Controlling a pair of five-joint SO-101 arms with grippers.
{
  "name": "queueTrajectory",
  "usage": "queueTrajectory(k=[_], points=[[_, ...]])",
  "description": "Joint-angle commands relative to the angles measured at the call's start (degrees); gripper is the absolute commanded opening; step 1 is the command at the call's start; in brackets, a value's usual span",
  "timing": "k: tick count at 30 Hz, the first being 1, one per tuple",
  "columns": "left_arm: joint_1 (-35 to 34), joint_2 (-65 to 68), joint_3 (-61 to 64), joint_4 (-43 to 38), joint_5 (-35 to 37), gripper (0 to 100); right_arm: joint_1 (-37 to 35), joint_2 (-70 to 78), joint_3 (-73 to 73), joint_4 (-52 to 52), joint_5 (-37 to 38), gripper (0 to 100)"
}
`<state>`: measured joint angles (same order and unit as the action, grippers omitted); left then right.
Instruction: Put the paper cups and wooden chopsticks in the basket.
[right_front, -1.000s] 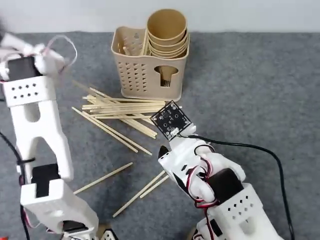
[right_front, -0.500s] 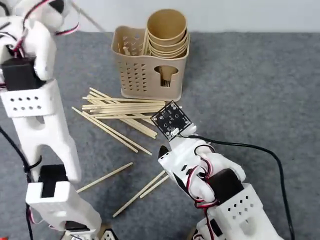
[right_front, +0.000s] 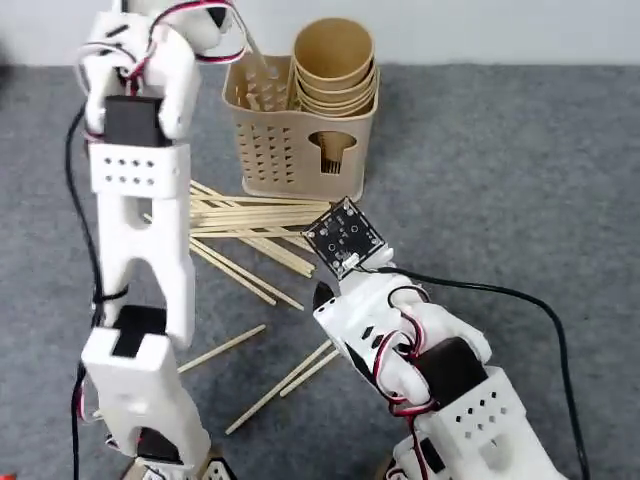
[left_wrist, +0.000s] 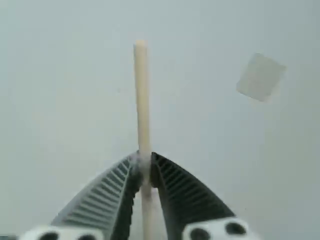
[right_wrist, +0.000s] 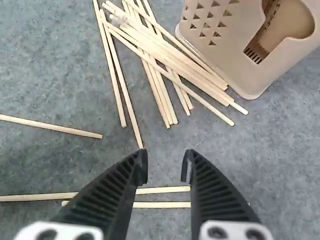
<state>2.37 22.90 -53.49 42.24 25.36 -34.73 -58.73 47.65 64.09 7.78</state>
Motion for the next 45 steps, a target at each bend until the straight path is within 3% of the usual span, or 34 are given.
queueTrajectory(k=[1,7,13,16,26,28,34,40,45], points=[[0.6,1.1,-0.6,-4.0,-5.5,2,0.1,-1.3,-0.5,-1.4,-0.4,13.3],[1.3,3.0,-0.2,-2.7,-8.4,2,0.1,-1.3,-0.5,-1.4,-0.4,13.3],[3.2,3.2,0.0,10.4,-7.9,2,0.1,-1.3,-0.5,-1.4,-0.4,13.3],[3.3,3.3,0.0,8.9,-5.1,2,0.1,-1.3,-0.5,-1.4,-0.4,13.3],[3.6,3.1,7.1,8.6,-5.2,2,0.1,-1.3,-0.5,-1.4,-0.4,13.3],[3.7,3.0,7.1,8.6,-5.2,5,0.1,-1.3,-0.5,-1.4,-0.4,13.3],[3.8,2.9,7.0,8.6,-5.1,29,0.1,-1.3,-0.5,-1.4,-0.4,13.3],[4.0,2.6,6.9,8.3,-4.9,29,0.1,-1.3,-0.5,-1.4,-0.4,13.3],[3.6,2.5,5.3,2.5,-4.7,28,0.1,-1.3,-0.5,-1.4,-0.4,13.3]])
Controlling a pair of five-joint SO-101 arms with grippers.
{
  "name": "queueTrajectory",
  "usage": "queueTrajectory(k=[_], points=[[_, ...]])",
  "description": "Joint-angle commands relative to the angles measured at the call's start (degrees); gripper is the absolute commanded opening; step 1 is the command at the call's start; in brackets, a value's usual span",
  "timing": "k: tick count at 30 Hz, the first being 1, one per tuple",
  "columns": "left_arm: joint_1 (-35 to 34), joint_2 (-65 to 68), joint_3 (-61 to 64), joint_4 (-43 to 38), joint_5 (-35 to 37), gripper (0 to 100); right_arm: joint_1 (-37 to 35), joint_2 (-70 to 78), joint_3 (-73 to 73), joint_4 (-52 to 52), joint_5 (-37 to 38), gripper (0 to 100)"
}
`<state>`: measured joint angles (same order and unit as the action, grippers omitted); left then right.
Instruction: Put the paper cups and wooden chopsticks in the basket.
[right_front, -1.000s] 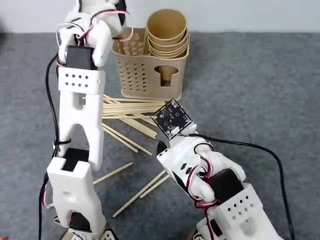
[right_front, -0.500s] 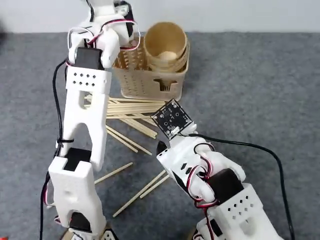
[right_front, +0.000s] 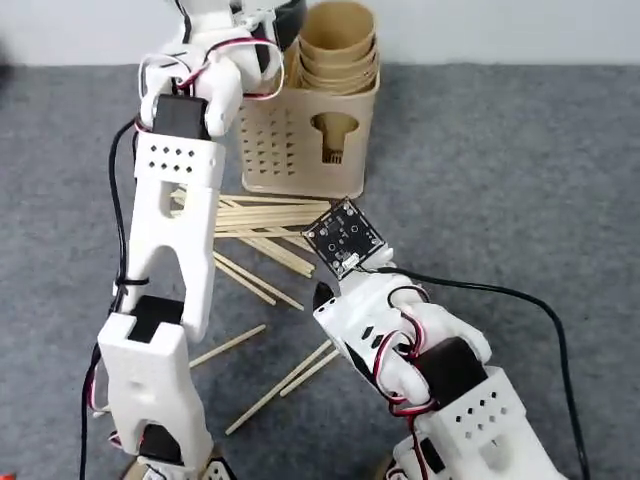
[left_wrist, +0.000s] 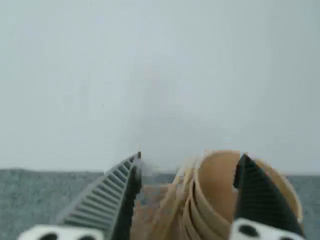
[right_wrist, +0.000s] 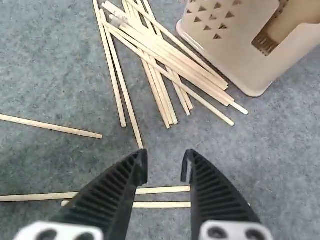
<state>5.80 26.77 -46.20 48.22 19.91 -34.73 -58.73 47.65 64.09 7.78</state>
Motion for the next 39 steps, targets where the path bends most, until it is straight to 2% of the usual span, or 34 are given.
queueTrajectory(k=[1,5,7,11,17,24,31,33,39], points=[[0.1,-1.3,-3.6,-3.5,0.7,27,0.1,-1.3,-0.5,-1.4,-0.4,13.3],[-1.1,-1.3,-9.6,-2.7,0.7,24,0.6,-1.3,-0.5,-1.4,-0.4,13.3],[-2.3,-1.4,-13.2,1.7,0.7,22,1.7,-1.3,-0.5,-1.4,-0.4,13.3],[-4.8,-1.2,-22.6,18.0,0.7,20,3.6,-1.3,-0.5,-1.4,-0.4,13.3],[-9.1,-1.0,-30.8,51.9,0.7,17,3.8,-1.3,-0.5,-1.4,-0.4,13.3],[-13.5,-0.8,-27.6,52.4,8.2,15,3.8,-1.3,-0.4,-1.4,-0.4,13.3],[-18.5,-1.4,-10.3,52.5,20.6,15,3.4,-1.3,-0.5,-1.5,-0.4,13.6],[-20.5,-1.5,-2.5,52.5,20.4,15,3.4,-0.9,-0.5,-1.5,-0.4,13.6],[-21.5,-8.6,17.2,52.4,11.7,16,3.5,3.6,3.3,-1.5,-0.5,13.6]])
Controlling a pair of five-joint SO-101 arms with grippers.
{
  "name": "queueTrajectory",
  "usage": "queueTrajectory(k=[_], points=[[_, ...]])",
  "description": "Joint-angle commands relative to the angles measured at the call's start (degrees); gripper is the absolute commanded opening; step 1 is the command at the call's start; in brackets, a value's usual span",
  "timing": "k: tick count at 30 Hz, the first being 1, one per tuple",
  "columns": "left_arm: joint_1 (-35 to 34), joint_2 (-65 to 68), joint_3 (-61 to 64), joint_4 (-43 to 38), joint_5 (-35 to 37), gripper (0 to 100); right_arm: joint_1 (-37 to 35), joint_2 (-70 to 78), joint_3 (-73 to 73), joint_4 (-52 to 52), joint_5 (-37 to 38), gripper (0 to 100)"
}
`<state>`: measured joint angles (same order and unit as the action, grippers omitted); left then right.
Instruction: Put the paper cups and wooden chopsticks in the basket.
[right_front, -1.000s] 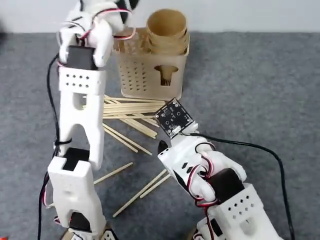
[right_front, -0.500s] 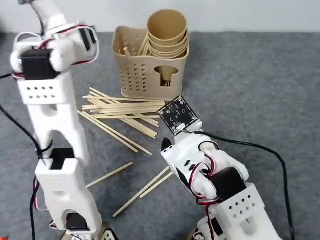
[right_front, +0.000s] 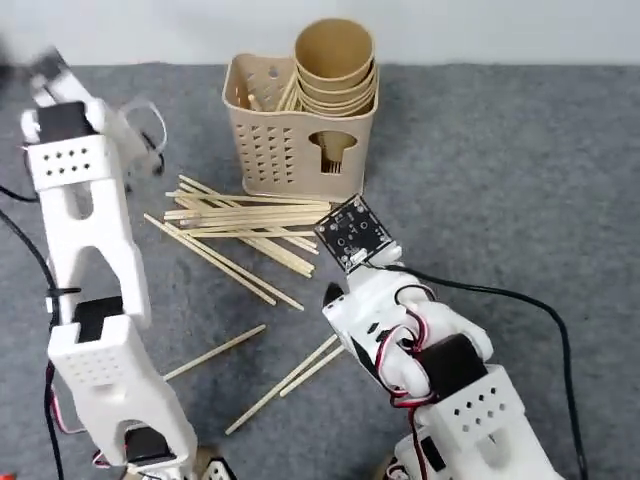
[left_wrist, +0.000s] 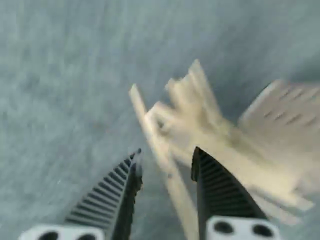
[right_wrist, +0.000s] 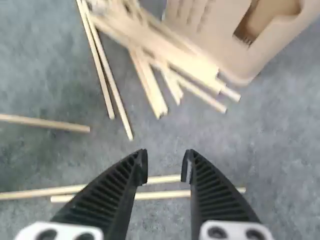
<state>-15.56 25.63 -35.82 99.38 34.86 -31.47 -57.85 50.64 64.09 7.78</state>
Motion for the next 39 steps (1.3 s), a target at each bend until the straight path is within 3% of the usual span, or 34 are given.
queueTrajectory(k=[1,4,12,15,18,27,39], points=[[0.0,-9.4,9.5,1.1,-4.6,16,0.2,4.1,0.9,-1.5,-0.5,13.6],[0.9,-14.3,17.0,1.1,-7.2,16,0.3,9.6,1.2,-4.4,-3.5,13.7],[0.4,-22.3,32.5,1.0,-7.4,16,0.6,28.4,-1.9,-23.5,-23.6,13.7],[-1.6,-25.3,35.0,1.0,-7.3,16,1.1,33.4,-8.4,-22.3,-34.5,13.7],[-3.0,-28.0,37.6,1.0,-7.3,16,2.8,37.5,-13.5,-17.1,-40.4,13.7],[-3.3,-32.2,47.7,-3.8,-7.4,16,9.5,42.6,-16.2,-0.1,-40.4,13.7],[-2.8,-38.9,60.0,-11.6,-7.4,16,1.7,42.7,-15.9,6.2,-38.2,13.7]])
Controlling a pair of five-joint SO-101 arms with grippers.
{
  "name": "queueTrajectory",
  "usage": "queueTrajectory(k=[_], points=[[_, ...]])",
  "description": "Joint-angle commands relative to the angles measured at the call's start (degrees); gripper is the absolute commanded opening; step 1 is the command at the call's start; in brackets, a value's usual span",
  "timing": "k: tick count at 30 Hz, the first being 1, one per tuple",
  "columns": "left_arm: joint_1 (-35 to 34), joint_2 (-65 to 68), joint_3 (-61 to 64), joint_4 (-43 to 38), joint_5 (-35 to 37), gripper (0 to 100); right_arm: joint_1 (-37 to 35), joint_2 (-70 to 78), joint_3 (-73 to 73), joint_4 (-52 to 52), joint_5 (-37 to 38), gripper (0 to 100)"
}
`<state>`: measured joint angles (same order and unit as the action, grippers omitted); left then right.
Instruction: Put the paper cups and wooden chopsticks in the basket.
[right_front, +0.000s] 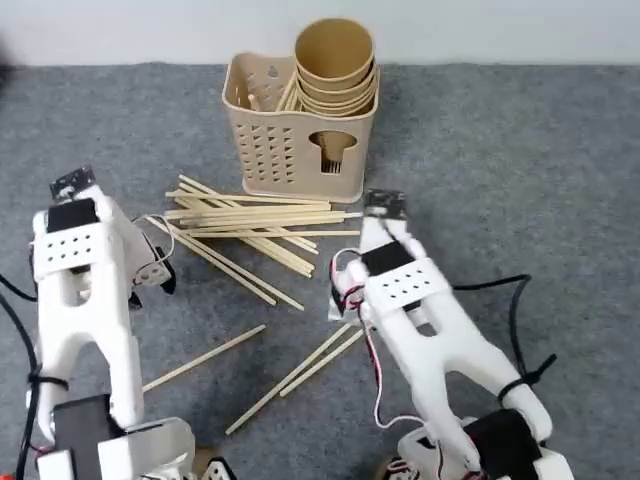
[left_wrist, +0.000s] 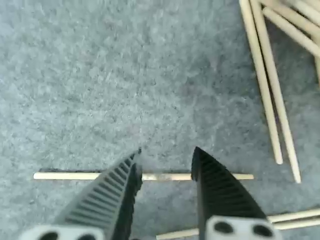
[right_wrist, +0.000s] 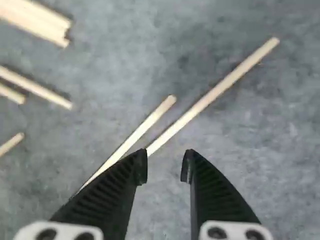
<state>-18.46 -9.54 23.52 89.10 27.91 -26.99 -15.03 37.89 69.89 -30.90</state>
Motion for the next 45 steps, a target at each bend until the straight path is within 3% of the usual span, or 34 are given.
queueTrajectory(k=[1,5,14,19,22,29,38,45], points=[[0.2,-4.1,1.1,-1.3,-0.4,16,-3.8,-0.1,-3.1,0.2,-0.2,13.7],[2.0,-5.3,2.7,-1.3,-0.4,16,-6.5,0.9,-2.1,0.1,-4.5,13.7],[3.8,-8.9,5.8,-1.2,-0.4,16,-5.7,8.4,-2.2,0.0,-4.7,14.2],[3.8,-9.9,7.4,-1.2,-0.4,16,-5.8,11.4,-2.6,-4.8,-4.7,26.2],[3.8,-9.9,8.6,-1.2,-0.4,16,-5.7,13.5,-2.6,-6.1,-4.7,28.1],[3.8,-9.9,8.9,-1.2,-0.4,16,-4.5,14.6,-5.1,-8.7,-4.7,25.0],[3.8,-9.9,8.9,-1.2,-0.4,16,4.1,15.5,-4.9,-11.6,-4.7,6.5],[3.8,-9.9,8.9,-1.2,-0.4,16,5.3,20.4,-4.7,-11.6,-4.7,3.0]])
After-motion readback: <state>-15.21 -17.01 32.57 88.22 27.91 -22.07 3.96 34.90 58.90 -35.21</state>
